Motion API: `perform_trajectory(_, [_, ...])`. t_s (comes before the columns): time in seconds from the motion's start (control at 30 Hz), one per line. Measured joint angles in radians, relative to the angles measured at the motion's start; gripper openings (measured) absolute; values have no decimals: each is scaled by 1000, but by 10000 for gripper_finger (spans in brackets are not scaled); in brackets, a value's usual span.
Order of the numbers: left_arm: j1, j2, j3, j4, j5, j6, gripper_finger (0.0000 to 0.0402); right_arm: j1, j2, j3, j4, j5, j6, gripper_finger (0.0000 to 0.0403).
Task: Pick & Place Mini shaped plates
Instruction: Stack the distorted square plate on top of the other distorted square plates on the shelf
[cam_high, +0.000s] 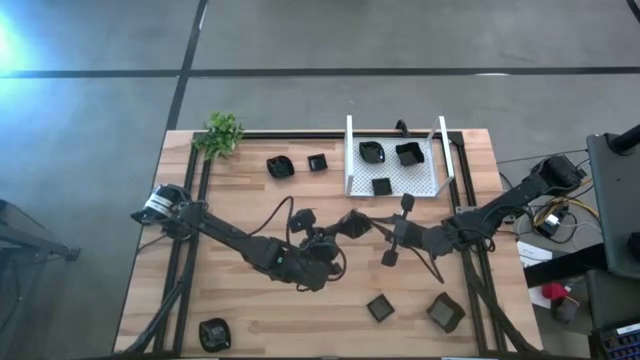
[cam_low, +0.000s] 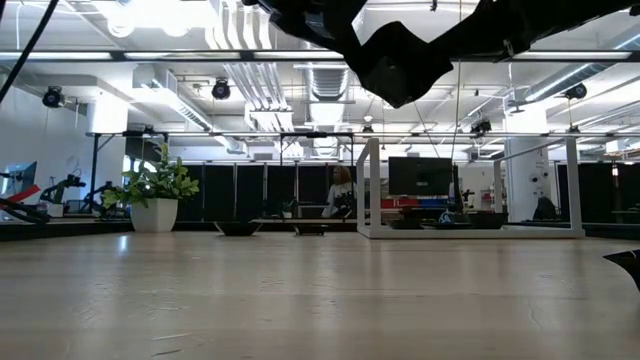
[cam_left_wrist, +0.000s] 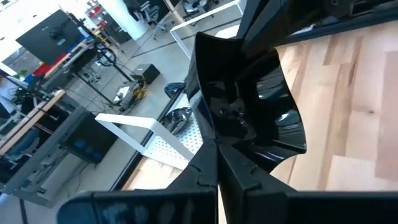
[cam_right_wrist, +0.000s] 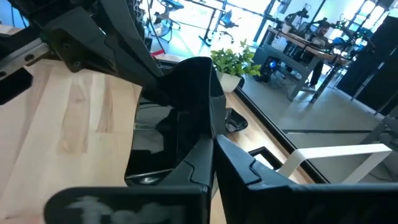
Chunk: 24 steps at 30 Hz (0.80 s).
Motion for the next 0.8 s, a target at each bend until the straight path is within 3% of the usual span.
perform_trajectory(0.2, [1, 0, 0, 9, 6, -9, 6, 0, 0, 0, 0, -1, 0, 9])
perform_trajectory(0.53, [2, 0, 1, 15, -1, 0, 71, -1, -1, 0, 3, 38, 16, 8])
perform_trajectory(0.8, [-25, 0, 45, 9, -20, 35, 76, -2, -12, 0, 3, 68, 30, 8])
